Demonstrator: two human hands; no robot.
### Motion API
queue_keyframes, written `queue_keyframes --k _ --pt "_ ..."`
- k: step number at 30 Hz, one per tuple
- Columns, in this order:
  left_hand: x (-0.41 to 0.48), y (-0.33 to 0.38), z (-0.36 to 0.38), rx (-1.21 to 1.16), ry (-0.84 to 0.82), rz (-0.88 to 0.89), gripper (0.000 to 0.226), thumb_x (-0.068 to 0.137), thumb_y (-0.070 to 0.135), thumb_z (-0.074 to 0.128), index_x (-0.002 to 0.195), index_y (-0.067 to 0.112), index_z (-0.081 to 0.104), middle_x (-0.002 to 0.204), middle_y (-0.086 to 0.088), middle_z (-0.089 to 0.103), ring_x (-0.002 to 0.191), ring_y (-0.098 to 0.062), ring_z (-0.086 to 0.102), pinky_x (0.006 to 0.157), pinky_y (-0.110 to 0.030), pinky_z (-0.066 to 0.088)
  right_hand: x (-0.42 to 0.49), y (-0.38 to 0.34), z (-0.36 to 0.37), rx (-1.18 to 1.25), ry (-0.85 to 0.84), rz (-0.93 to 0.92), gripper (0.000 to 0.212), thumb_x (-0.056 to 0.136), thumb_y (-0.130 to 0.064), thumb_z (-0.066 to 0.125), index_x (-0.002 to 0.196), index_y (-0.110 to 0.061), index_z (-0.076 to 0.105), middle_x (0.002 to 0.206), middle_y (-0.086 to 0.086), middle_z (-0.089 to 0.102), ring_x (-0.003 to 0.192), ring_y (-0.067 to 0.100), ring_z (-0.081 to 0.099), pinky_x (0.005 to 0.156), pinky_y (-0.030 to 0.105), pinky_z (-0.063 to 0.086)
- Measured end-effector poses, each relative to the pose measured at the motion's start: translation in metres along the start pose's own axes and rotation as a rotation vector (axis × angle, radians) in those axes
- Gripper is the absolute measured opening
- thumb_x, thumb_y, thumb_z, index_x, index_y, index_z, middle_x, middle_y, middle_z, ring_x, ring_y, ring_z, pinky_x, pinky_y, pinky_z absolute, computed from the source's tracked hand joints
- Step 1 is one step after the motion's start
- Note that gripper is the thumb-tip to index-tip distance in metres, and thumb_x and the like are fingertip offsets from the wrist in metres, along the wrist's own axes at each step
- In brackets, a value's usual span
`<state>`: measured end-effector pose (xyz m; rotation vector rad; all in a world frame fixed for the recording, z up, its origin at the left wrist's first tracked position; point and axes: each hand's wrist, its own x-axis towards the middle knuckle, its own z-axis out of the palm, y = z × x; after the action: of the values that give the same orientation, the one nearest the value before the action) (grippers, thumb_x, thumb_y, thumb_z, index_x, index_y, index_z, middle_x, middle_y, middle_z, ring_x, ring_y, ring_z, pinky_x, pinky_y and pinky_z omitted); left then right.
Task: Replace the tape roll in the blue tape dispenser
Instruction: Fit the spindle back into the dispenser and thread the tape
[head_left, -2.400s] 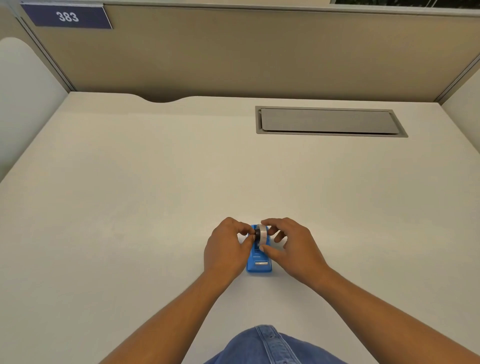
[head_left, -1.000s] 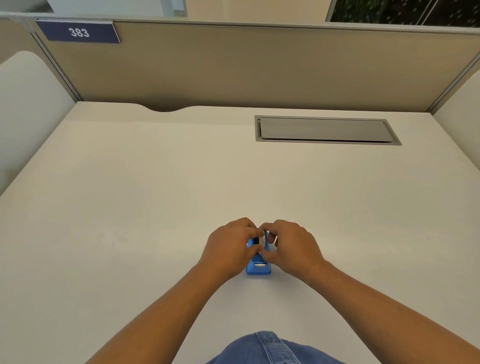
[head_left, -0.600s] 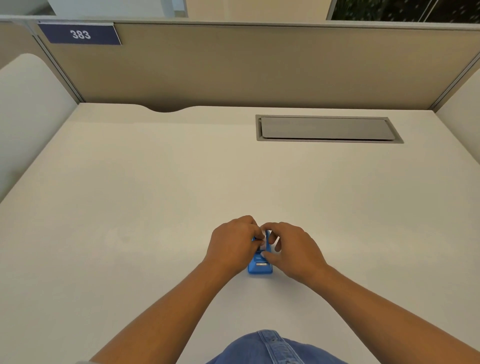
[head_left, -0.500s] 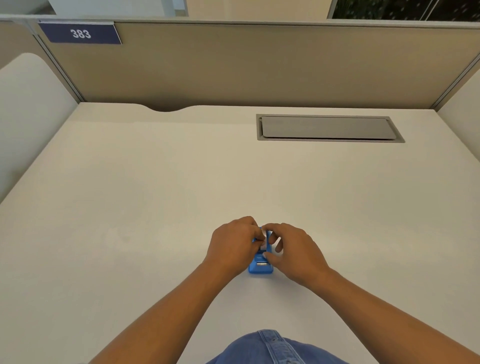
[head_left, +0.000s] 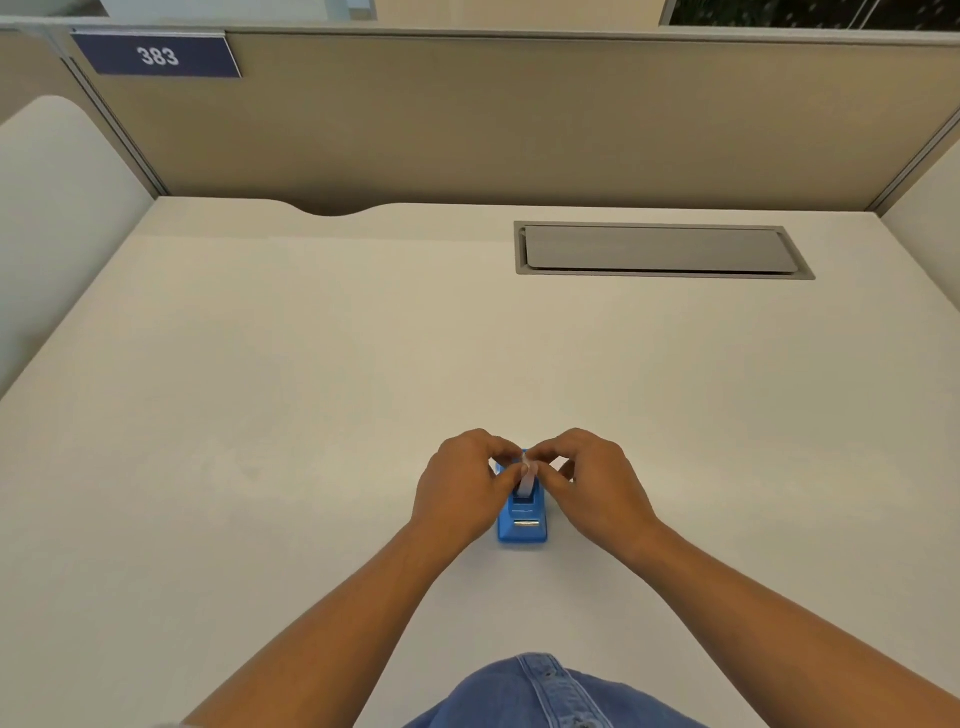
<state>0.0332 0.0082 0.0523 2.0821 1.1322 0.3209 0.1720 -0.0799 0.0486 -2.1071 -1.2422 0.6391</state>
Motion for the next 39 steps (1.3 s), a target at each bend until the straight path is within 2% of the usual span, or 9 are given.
queue_keyframes --k 7,9,12,16,21,27,30,32,39 --pt "-0.0002 0.0021 0.0004 0.051 0.011 -0.031 0.013 0.081 0.041 0.071 0.092 0.035 0.072 0.09 0.016 0.072 0.064 -0.003 0.057 0.054 -0.014 0.037 0.0068 0.0 0.0013 0.046 0.001 0.049 0.004 0.082 -0.031 0.073 0.085 -0.032 0.072 0.088 -0.02 0.07 0.064 0.002 0.063 0.06 0.019 0.047" --pt "-0.0006 0.002 -0.0008 0.056 0.005 -0.036 0.014 0.078 0.04 0.074 0.09 0.035 0.071 0.087 0.017 0.07 0.062 0.0 0.055 0.052 -0.014 0.035 0.0075 0.0011 0.0026 0.09 0.0 0.084 0.015 0.079 -0.029 0.076 0.092 -0.033 0.069 0.09 -0.023 0.066 0.064 -0.001 0.062 0.06 0.017 0.046" --pt "-0.0009 -0.0004 -0.0019 0.052 -0.012 -0.041 0.017 0.075 0.035 0.077 0.09 0.036 0.07 0.084 0.019 0.068 0.063 0.001 0.055 0.053 -0.015 0.036 0.0077 0.0028 0.0046 0.141 -0.026 0.155 0.034 0.074 -0.029 0.081 0.105 -0.03 0.066 0.097 -0.02 0.065 0.063 0.001 0.064 0.063 0.018 0.048" --pt "0.001 -0.0025 -0.0026 -0.065 -0.057 -0.076 0.019 0.074 0.02 0.07 0.087 0.034 0.072 0.08 0.018 0.07 0.058 0.001 0.056 0.058 -0.018 0.045 0.0034 0.0061 0.006 0.135 -0.077 0.164 0.04 0.07 -0.022 0.081 0.106 -0.029 0.065 0.094 -0.013 0.07 0.058 0.003 0.065 0.064 0.022 0.05" --pt "0.0058 0.0007 -0.0034 -0.121 -0.023 -0.089 0.006 0.079 0.026 0.07 0.08 0.03 0.074 0.078 0.016 0.07 0.068 -0.003 0.063 0.062 -0.02 0.049 0.0011 0.0059 0.0061 0.096 -0.054 0.153 0.04 0.07 -0.022 0.081 0.102 -0.034 0.063 0.093 -0.018 0.068 0.059 0.0 0.065 0.064 0.023 0.052" --pt "0.0035 -0.0007 0.002 -0.081 -0.042 -0.121 0.015 0.078 0.018 0.066 0.08 0.031 0.072 0.075 0.018 0.067 0.066 -0.002 0.062 0.062 -0.021 0.051 0.0025 0.0044 0.003 0.077 -0.076 0.134 0.044 0.068 -0.026 0.083 0.107 -0.03 0.065 0.105 -0.019 0.065 0.063 0.001 0.066 0.068 0.026 0.055" --pt "0.0035 0.0011 0.0036 -0.13 -0.027 -0.134 0.006 0.077 0.027 0.066 0.077 0.03 0.072 0.074 0.018 0.068 0.069 -0.001 0.064 0.063 -0.023 0.054 0.0018 0.0041 0.0026 0.079 -0.072 0.124 0.04 0.07 -0.027 0.082 0.106 -0.03 0.065 0.106 -0.017 0.066 0.062 0.001 0.066 0.068 0.027 0.056" --pt "0.0035 0.0018 0.0036 -0.148 -0.02 -0.128 0.007 0.077 0.036 0.069 0.076 0.03 0.072 0.074 0.017 0.069 0.07 0.0 0.065 0.061 -0.02 0.051 0.0018 0.0039 0.0034 0.083 -0.065 0.123 0.038 0.072 -0.029 0.081 0.106 -0.029 0.065 0.105 -0.017 0.066 0.063 0.001 0.066 0.068 0.027 0.056" --pt "0.0056 -0.0022 0.0048 -0.17 -0.009 -0.144 0.005 0.077 0.029 0.077 0.078 0.024 0.075 0.075 0.013 0.069 0.071 -0.004 0.065 0.058 -0.016 0.045 0.005 0.0049 0.0001 0.133 -0.098 0.139 0.041 0.072 -0.034 0.082 0.109 -0.028 0.066 0.107 -0.017 0.066 0.064 0.003 0.066 0.066 0.022 0.051"
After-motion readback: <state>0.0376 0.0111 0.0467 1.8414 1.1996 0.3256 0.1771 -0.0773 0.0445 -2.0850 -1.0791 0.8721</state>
